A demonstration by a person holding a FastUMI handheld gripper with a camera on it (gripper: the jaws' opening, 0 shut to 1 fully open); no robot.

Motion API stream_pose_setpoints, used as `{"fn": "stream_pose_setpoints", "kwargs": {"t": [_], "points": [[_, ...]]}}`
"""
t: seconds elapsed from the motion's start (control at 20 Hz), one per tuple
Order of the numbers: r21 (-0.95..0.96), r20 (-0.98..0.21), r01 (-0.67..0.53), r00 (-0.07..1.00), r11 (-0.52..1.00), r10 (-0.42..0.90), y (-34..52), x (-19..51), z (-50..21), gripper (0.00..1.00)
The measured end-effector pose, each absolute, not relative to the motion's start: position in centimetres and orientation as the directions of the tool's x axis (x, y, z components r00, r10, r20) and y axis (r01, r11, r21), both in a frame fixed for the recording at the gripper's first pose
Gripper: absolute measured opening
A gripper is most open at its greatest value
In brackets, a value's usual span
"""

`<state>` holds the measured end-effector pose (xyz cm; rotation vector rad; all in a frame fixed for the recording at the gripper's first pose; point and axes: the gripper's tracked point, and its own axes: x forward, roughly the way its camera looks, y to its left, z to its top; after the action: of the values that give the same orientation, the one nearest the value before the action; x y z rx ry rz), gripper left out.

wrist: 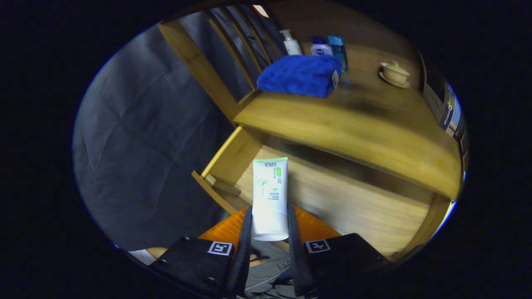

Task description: Pull open the drawer, take out the items inside it, and place them on the countertop above the cabinet.

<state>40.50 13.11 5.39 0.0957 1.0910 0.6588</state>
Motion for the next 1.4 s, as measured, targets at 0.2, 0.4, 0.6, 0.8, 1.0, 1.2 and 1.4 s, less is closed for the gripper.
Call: {"fn": "stream_pose_setpoints", "kwargs": {"t": [0.2,0.4,0.6,0.8,1.0,1.2,1.4], "points": [[0.317,-0.7,-0.393,0.517,0.863,0.492,9.8,47.1,10.9,0.5],[0.235,-0.648,-0.243,0.682,0.941,0.339,4.5,53.1,12.0,0.5],[0.13,-0.654,-0.122,0.736,0.984,0.178,1.2,56.5,10.5,0.5],[0.034,-0.645,-0.065,0.761,0.997,0.071,0.5,58.0,8.6,0.5],[0.067,-0.659,-0.013,0.75,0.998,0.054,1.3,58.6,7.2,0.5],[0.079,-0.666,0.02,0.745,0.997,0.038,1.6,57.8,5.9,0.5],[0.053,-0.648,0.004,0.761,0.999,0.032,1.8,58.1,5.5,0.56]]}}
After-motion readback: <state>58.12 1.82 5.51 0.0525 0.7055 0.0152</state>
